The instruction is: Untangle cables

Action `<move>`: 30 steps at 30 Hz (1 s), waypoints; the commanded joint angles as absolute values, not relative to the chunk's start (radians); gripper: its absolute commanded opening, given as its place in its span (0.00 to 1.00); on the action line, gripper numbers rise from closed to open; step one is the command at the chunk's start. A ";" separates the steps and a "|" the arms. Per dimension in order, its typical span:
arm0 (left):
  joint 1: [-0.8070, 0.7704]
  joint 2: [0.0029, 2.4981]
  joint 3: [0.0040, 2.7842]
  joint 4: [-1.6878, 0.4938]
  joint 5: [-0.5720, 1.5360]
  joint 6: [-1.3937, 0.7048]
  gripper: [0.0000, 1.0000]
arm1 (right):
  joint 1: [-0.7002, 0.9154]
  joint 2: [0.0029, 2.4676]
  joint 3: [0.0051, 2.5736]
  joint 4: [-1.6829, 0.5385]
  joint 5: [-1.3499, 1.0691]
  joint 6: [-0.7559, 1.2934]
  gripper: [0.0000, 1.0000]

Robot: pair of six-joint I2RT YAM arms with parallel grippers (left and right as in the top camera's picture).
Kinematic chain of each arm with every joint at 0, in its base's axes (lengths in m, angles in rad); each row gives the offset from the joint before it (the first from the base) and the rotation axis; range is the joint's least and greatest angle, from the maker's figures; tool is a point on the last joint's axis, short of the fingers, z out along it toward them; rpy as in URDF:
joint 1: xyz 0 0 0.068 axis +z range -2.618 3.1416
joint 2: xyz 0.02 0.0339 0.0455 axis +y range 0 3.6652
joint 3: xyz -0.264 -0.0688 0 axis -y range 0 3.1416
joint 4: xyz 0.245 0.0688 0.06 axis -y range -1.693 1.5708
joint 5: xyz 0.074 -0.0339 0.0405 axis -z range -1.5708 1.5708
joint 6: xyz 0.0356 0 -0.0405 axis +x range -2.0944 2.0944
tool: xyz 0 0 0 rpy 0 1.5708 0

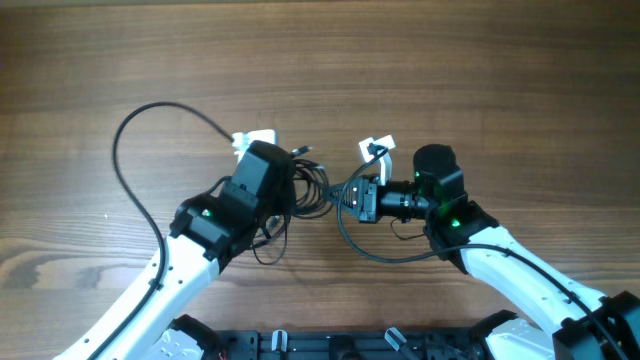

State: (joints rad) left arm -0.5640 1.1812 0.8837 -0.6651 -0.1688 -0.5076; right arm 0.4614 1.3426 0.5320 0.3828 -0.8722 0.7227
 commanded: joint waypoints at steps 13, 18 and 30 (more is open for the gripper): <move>-0.277 1.171 0.884 -0.690 -0.209 -1.015 0.04 | 0.399 1.351 0.537 -0.163 -0.403 0.955 0.05; -0.277 1.171 0.884 -0.685 -0.190 -0.914 0.04 | 0.377 1.350 0.537 -0.172 -0.391 0.864 0.44; -0.277 1.171 0.884 -0.417 0.542 -0.354 0.04 | 0.326 1.351 0.537 0.127 -0.735 0.493 0.80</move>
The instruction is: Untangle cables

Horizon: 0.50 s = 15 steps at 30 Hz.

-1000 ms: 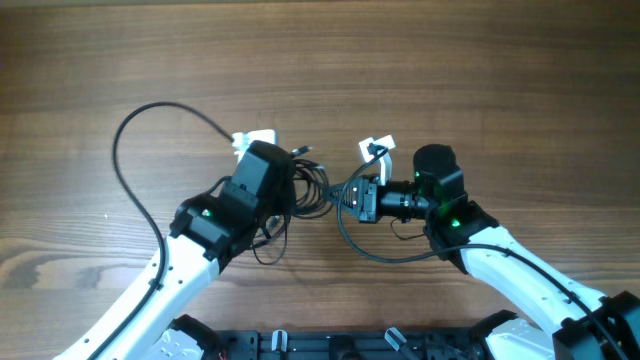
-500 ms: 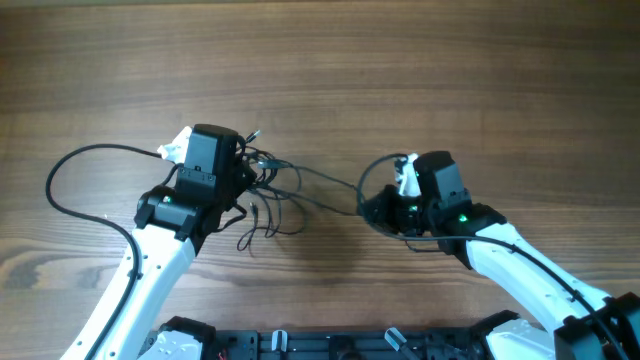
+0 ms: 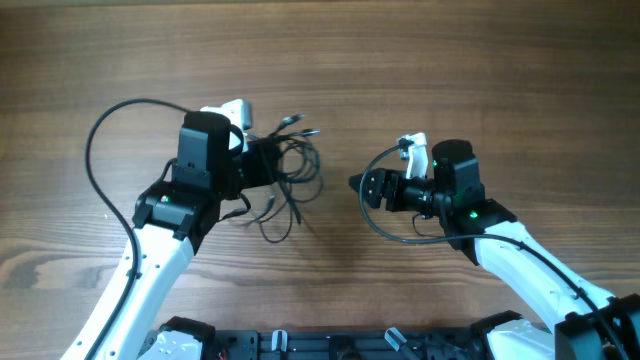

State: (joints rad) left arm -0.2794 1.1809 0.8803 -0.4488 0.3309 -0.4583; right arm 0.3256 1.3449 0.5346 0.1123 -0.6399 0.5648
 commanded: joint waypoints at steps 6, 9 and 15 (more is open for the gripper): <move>-0.277 1.172 0.884 -0.469 0.542 -0.234 0.04 | 0.319 1.350 0.537 0.165 -0.751 0.522 0.87; -0.276 1.174 0.884 -0.472 0.532 -0.300 0.04 | 0.313 1.350 0.537 0.206 -0.873 0.534 0.87; -0.277 1.174 0.884 -0.471 0.360 -0.851 0.04 | 0.318 1.351 0.536 0.276 -1.056 0.469 0.91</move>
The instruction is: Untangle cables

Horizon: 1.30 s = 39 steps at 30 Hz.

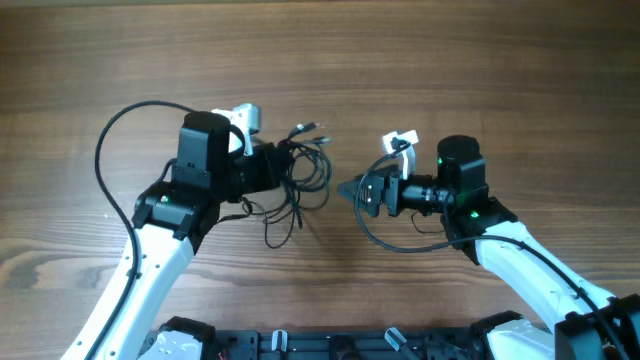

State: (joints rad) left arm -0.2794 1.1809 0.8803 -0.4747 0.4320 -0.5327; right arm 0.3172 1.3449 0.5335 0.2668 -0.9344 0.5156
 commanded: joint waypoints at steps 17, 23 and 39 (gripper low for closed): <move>-0.278 1.174 0.884 -0.535 0.434 -1.617 0.04 | 0.657 1.351 0.536 0.407 -0.467 0.479 0.46; -0.242 1.174 0.885 -0.517 0.493 -1.732 0.06 | 0.642 1.350 0.536 0.245 -0.423 0.550 0.05; 0.152 1.174 0.884 -0.588 0.479 -1.319 0.04 | 0.350 1.140 0.537 -0.183 -0.403 0.421 0.04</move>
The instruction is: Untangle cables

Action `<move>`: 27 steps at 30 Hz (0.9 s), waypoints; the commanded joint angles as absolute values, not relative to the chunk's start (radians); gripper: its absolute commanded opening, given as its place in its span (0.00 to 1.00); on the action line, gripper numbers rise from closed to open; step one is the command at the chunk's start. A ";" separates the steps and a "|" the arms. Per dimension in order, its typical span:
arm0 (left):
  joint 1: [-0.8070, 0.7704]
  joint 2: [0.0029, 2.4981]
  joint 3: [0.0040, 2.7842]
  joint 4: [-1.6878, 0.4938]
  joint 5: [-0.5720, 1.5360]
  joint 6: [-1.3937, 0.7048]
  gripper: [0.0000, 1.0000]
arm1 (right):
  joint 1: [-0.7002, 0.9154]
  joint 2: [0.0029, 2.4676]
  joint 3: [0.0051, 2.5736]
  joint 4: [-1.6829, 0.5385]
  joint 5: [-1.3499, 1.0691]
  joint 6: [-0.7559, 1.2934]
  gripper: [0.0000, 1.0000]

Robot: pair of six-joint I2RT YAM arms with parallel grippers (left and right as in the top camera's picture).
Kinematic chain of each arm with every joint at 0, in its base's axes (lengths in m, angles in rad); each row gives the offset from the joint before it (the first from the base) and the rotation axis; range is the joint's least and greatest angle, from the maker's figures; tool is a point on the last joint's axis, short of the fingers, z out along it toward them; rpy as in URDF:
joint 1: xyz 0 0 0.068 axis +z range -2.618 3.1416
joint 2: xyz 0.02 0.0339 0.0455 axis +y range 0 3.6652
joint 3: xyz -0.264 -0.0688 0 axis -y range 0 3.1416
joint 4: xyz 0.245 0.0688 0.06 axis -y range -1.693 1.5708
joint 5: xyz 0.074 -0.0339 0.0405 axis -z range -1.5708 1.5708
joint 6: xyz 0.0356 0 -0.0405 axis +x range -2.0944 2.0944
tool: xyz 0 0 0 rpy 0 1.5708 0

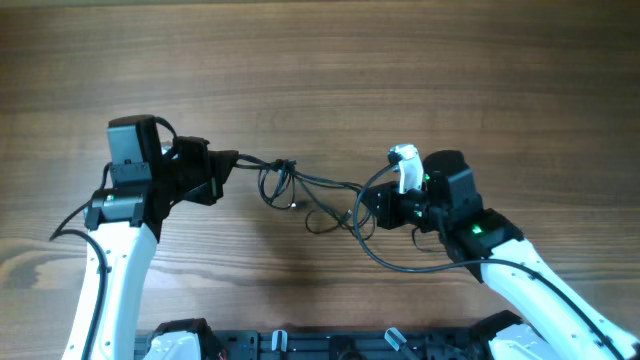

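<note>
Only the overhead view is given. Black cables (320, 185) run stretched between my two grippers, with a knotted tangle of loops (279, 182) nearer the left one. My left gripper (226, 165) is shut on the cable's left end, at the middle left of the table. My right gripper (363, 210) sits at the strand's right end and looks shut on it. A white plug (404, 166) rests by the right wrist. One cable loop (385, 258) curves below the right gripper. Another loose loop (325, 222) hangs under the stretched strand.
The wooden table (320, 60) carries nothing else. A stretch of black cable (68, 226) trails out left of the left arm. The dark robot base (300, 345) lines the front edge.
My left gripper has moved left with the cable, and the bundle that sat at its tips is now drawn out into a strand with a small knot. My right gripper now holds the strand's right end.
At first both grippers met at one tangled bundle mid-table. Then they stood apart, the bundle with the left gripper and a loop and white plug with the right. Then they were closer again. Now the cables stretch between them.
</note>
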State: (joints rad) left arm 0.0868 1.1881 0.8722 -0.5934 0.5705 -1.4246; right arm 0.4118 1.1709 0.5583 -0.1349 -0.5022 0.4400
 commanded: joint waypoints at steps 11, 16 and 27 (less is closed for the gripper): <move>-0.089 1.174 0.884 -0.426 0.838 -0.628 0.04 | 0.345 1.122 0.537 0.121 -0.758 0.472 0.99; -0.227 1.174 0.884 -0.363 0.955 -0.342 0.04 | 0.364 1.122 0.537 0.173 -0.761 0.759 0.70; -0.275 1.172 0.885 -0.280 1.103 -0.224 0.04 | 0.446 1.256 0.536 0.113 -0.709 0.634 0.05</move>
